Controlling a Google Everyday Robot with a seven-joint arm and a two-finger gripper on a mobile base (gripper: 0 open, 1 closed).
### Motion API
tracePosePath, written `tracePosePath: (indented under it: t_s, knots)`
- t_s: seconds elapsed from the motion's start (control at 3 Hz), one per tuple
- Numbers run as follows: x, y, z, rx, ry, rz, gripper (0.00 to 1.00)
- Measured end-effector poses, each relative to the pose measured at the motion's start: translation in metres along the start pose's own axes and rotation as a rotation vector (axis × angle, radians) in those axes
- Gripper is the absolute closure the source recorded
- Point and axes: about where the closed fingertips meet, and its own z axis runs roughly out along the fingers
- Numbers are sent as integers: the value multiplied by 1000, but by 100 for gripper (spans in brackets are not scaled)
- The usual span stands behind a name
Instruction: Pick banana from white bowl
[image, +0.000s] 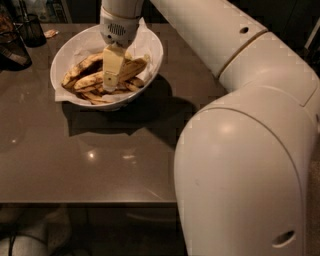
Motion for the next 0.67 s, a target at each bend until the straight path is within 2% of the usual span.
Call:
tracePosePath:
  t_s: [0.33, 0.67]
  knots:
    - [3, -1, 16, -34, 6, 13, 27]
    - [-4, -8, 18, -11, -18, 12, 46]
